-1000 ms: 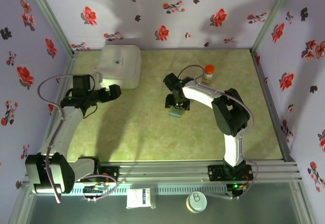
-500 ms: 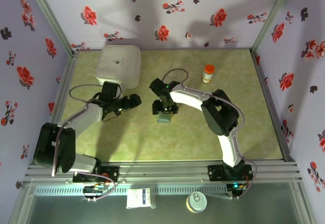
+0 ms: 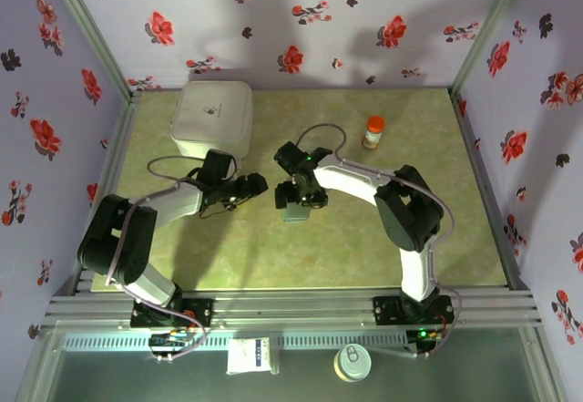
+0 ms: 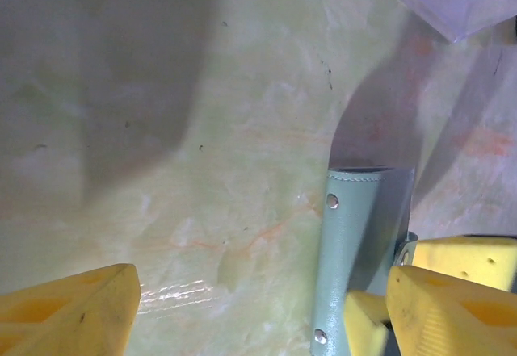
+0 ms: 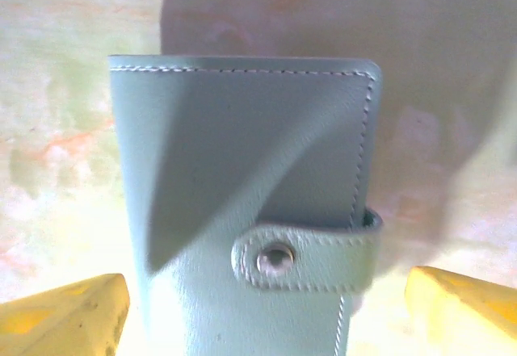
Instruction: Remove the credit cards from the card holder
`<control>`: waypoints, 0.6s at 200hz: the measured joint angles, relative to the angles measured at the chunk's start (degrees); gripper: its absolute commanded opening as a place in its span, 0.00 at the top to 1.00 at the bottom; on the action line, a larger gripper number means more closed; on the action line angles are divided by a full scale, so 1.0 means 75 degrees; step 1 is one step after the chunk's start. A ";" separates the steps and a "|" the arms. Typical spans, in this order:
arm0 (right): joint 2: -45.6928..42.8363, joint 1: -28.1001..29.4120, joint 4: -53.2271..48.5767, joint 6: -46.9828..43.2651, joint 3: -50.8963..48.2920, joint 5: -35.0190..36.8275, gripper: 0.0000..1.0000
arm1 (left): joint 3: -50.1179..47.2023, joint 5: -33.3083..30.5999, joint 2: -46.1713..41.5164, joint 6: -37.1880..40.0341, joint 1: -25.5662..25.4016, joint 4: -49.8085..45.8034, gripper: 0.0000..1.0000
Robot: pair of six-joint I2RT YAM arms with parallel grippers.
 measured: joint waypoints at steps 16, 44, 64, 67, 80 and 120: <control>-0.0341 0.0000 0.0006 0.0000 -0.0146 0.0061 0.18 | 0.0029 0.0035 0.0006 -0.0041 -0.0035 0.0067 0.23; -0.0711 -0.0061 0.0038 0.0032 -0.0373 0.0122 0.34 | 0.0055 0.0172 0.0070 -0.0233 -0.0117 0.0466 0.34; -0.0720 -0.0122 0.0061 0.0050 -0.0428 0.0114 0.49 | 0.0055 0.0306 0.0210 -0.0560 -0.0152 0.0839 0.51; -0.0717 -0.0131 0.0058 0.0079 -0.0428 0.0111 0.51 | 0.0055 0.0321 0.0224 -0.0568 -0.0152 0.0898 0.53; -0.0711 -0.0157 0.0096 0.0085 -0.0428 0.0108 0.56 | 0.0055 0.0379 0.0300 -0.0778 -0.0152 0.1122 0.58; -0.0376 -0.0172 0.0102 0.0061 -0.0280 0.0093 0.63 | 0.0052 0.0615 0.0583 -0.1174 -0.0154 0.1513 0.72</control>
